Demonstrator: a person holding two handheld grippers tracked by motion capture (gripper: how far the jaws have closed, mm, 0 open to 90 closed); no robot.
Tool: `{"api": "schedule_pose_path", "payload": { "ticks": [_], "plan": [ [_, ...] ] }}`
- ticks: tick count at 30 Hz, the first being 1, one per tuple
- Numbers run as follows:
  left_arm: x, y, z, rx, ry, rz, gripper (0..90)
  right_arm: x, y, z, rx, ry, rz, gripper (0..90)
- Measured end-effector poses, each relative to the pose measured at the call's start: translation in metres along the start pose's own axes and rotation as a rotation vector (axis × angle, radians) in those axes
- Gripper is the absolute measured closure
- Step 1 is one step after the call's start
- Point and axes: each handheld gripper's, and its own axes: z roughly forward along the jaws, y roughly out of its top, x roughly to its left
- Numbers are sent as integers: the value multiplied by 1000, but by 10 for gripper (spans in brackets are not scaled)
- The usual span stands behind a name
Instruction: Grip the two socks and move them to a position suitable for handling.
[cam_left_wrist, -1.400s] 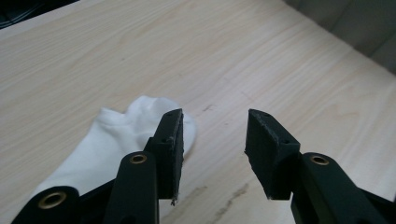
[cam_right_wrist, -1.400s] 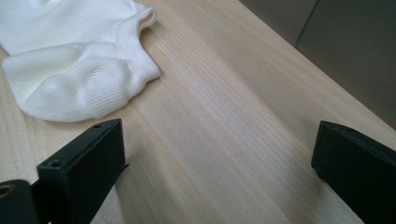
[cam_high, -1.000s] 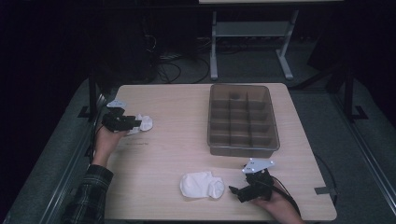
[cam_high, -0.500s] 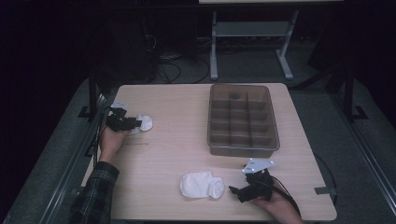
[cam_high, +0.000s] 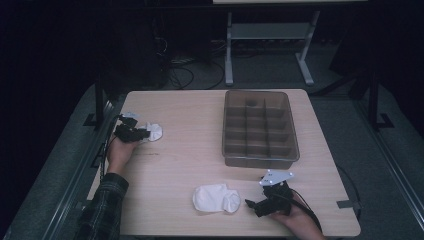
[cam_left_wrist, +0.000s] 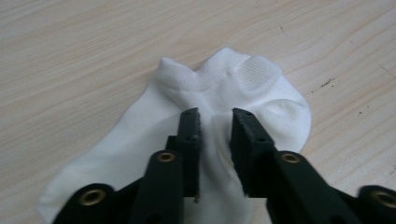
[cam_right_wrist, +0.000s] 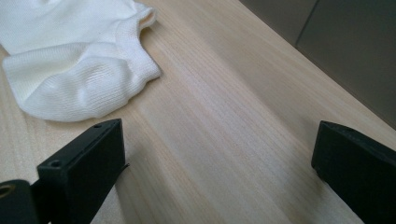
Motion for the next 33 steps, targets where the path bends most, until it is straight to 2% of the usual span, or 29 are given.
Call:
{"api": "schedule_pose_path", "payload": {
  "ticks": [1, 4, 10, 12, 14, 24, 33],
  "plan": [
    [0, 0, 0, 3, -2, 4, 808, 0, 0, 0, 0, 0, 0, 24],
    [-1, 1, 0, 6, -1, 10, 840, 0, 0, 0, 1, 0, 0, 23],
    [-2, 1, 0, 6, 6, 6, 863, 0, 0, 0, 1, 0, 0, 23],
    [-1, 0, -1, -2, -2, -16, 867, 0, 0, 0, 0, 0, 0, 24],
    [-1, 0, -1, -2, -3, -20, 868, 0, 0, 0, 0, 0, 0, 23],
    [-7, 9, -21, -61, -6, -9, 871, 0, 0, 0, 0, 0, -1, 23],
    [-13, 15, -40, -91, -15, -5, 871, 0, 0, 0, 1, 0, -1, 23]
  ]
}}
